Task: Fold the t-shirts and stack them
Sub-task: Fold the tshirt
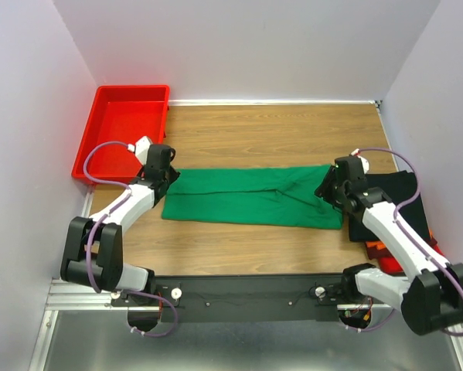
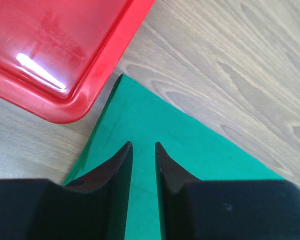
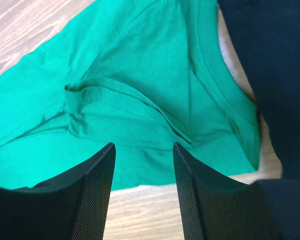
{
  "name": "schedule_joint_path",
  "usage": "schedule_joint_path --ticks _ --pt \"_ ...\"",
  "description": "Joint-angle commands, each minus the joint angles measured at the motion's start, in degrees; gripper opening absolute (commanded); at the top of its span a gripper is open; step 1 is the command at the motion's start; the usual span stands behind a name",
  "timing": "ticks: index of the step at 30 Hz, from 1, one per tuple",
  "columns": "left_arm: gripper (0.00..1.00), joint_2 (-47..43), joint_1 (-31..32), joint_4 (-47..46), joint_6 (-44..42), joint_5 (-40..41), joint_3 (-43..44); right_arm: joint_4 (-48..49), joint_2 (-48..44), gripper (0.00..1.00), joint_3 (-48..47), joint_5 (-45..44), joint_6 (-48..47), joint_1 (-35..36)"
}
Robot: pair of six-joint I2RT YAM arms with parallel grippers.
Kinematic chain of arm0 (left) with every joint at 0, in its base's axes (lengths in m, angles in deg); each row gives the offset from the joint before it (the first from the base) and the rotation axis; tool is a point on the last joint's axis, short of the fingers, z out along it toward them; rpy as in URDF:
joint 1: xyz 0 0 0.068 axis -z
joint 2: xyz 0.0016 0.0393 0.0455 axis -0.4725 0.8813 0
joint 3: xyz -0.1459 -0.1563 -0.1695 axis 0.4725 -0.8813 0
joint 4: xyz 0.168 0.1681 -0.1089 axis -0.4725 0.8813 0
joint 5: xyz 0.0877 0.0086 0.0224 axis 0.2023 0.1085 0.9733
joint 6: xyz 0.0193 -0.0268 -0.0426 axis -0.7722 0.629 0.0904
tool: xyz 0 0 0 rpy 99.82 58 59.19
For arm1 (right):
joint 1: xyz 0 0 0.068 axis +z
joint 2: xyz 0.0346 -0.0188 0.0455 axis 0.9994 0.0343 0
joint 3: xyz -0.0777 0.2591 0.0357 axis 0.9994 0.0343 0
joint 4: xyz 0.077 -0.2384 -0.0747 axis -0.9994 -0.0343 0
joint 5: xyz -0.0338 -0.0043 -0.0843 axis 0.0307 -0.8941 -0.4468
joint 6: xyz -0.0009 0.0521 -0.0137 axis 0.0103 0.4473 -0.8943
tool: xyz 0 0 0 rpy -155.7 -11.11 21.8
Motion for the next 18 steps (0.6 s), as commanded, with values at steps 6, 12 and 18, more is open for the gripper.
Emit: schedule_joint_path --ticks 6,12,18 --pt "0.28 5.2 2.0 -1.8 0.1 -1.3 1.8 9.9 13.1 0.55 -5.4 2.3 -1.6 -0.2" --pt "0.28 7.2 3.9 -3.7 -0.2 -2.2 1.6 16.0 22.5 0.55 -9.0 1.5 -2.5 0.0" --pt "0.28 8.6 5.9 -4.4 -0.9 -3.7 2.5 18.7 31.5 0.54 -13.3 1.0 -3.3 0.5"
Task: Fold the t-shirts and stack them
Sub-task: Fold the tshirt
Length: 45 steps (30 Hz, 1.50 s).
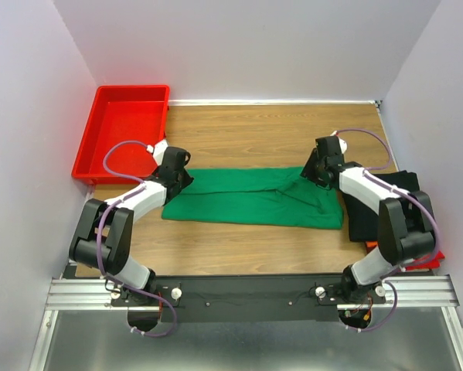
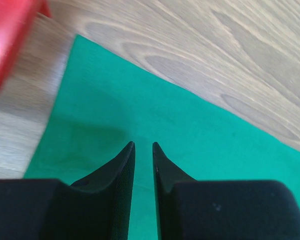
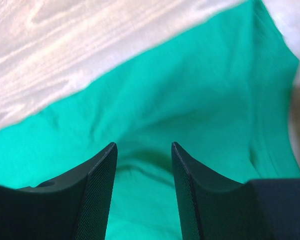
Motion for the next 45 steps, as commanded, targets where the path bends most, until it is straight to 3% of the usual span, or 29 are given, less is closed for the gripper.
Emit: schedule_joint_path --ticks 1,9,24,29,33,36,45 --pt "0.28 0.8 1.3 -2.0 -0.8 -1.2 1.9 3.9 4.6 0.54 -2.5 -0.3 -1.2 1.1" --pt "0.27 0.5 1.8 -1.9 -1.5 -2.4 2.8 4.2 3.2 0.52 2.6 0.9 0.6 6.3" --pt "0.27 0.1 1.8 -2.0 -2.6 -2.2 3.8 3.8 -13.8 0.5 15.0 8.4 6.2 13.1" --pt "0.27 0.2 1.8 -1.9 -3.0 -2.8 3.9 -0.7 -17.0 0.51 12.2 -1.0 5.0 13.1" --pt "0.27 0.1 1.8 -2.0 -3.5 -3.2 3.8 -5.1 -11.3 0.49 4.5 -12.5 2.6 12.5" --pt "0.27 -0.3 1.8 -1.6 -3.9 -3.2 3.8 -5.7 -5.8 0.47 2.0 -14.8 2.0 9.5" --pt "0.27 -0.7 1.8 -1.3 -4.3 -3.7 3.6 -4.9 3.5 0.31 2.4 -9.5 3.2 5.9"
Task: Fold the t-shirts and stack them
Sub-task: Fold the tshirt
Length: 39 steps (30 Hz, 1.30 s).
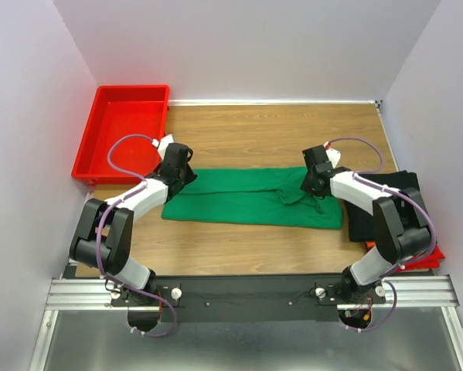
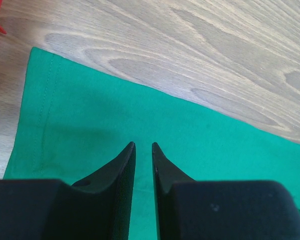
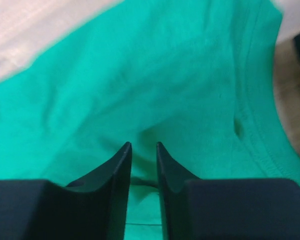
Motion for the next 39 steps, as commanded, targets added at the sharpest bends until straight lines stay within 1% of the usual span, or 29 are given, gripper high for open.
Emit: schedule_joint_path --ticks 1,6,9,14,17,23,26,29,30,34,36,39 --pt "0.27 -1.3 0.2 -0.5 -0.8 -0.9 1.2 -1.3 0.5 0.31 2.3 1.2 0.4 0.4" --pt "0.27 -1.6 0.2 -0.7 -0.9 -1.1 1.0 0.0 -7.0 0.31 9.5 6.0 1.1 1.3" --pt "0.27 -1.5 0.2 -0.8 -0.8 -1.3 1.1 0.2 -10.9 0.31 11.9 9.0 1.1 1.9" --pt "0.27 -1.5 0.2 -0.9 -0.8 -1.5 1.4 0.2 -14.2 0.31 15.8 10.2 2.5 4.2" --pt "0.27 -1.5 0.2 -0.9 -0.8 -1.4 1.4 0.4 -14.5 0.32 16.7 9.6 2.8 4.4" --pt "0.25 0.1 0.2 -0.1 -0.6 -0.5 1.1 1.2 -12.2 0.33 16.2 9.5 2.8 4.9" --pt "0.24 1.9 0.7 0.7 -0.3 0.0 0.9 1.4 -9.5 0.35 15.0 9.6 2.8 4.9" --pt "0.24 2.8 1.8 1.8 -0.2 1.1 1.0 1.4 -10.6 0.37 15.0 9.2 3.4 4.9" --pt "0.24 2.8 2.2 2.1 -0.2 1.4 0.9 1.4 -11.5 0.39 15.2 9.1 3.8 4.9" --pt "0.24 2.3 3.6 3.2 -0.7 2.4 0.5 -0.1 -17.6 0.62 15.6 8.2 5.0 4.8" --pt "0.24 1.9 4.9 4.3 -1.0 3.0 0.2 -1.1 -21.1 0.69 15.9 7.1 6.0 4.9" --pt "0.24 1.5 5.9 5.0 -1.3 3.3 0.0 -1.5 -21.3 0.71 15.3 5.1 6.6 4.9"
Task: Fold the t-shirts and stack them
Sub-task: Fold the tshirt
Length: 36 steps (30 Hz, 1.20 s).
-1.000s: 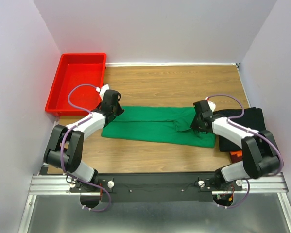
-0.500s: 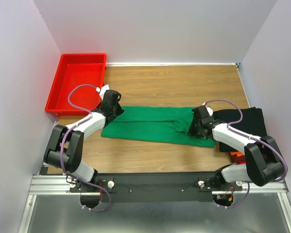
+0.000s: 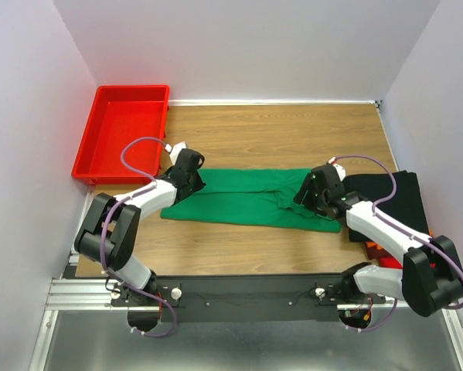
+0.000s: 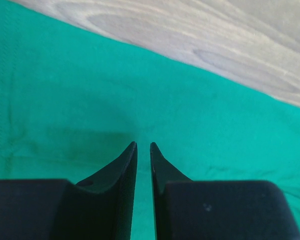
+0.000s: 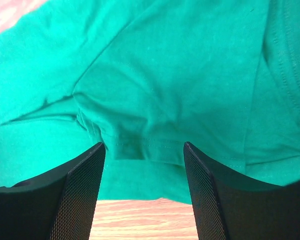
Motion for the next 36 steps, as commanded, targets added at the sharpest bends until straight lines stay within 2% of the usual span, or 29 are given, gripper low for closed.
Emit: schedule_joint_path --ticks 1,9,15,19,25,28,32,36 --pt "0.24 -1.7 2.5 2.4 -1.1 2.8 -0.3 -2.5 -0.3 0.71 -0.4 -4.2 2.0 0.4" --pt "0.21 -2.4 8.4 6.5 -1.8 5.0 0.2 -2.4 15.8 0.68 -9.6 -8.6 1.7 -2.8" --pt "0.2 2.2 12.7 8.2 -3.7 3.5 1.3 -2.2 31.2 0.68 -22.6 -9.0 -1.6 -4.1" --pt "0.19 7.5 15.6 8.1 -4.5 -0.6 3.0 -2.3 40.3 0.68 -32.5 -7.7 -5.8 -4.2" --pt "0.19 11.6 22.6 6.8 -1.7 -5.9 6.6 -2.3 53.7 0.69 -47.7 -4.3 -12.4 -4.2" --pt "0.19 15.8 28.0 5.6 1.2 -9.1 12.2 -2.3 60.5 0.69 -59.2 -0.3 -18.0 -4.2" --pt "0.19 20.3 30.4 4.7 2.2 -11.2 17.6 -2.8 67.2 0.72 -69.4 4.3 -23.1 -4.2" --pt "0.19 24.0 31.6 1.8 2.1 -15.5 22.5 -3.0 71.6 0.83 -77.1 9.9 -26.6 -4.1"
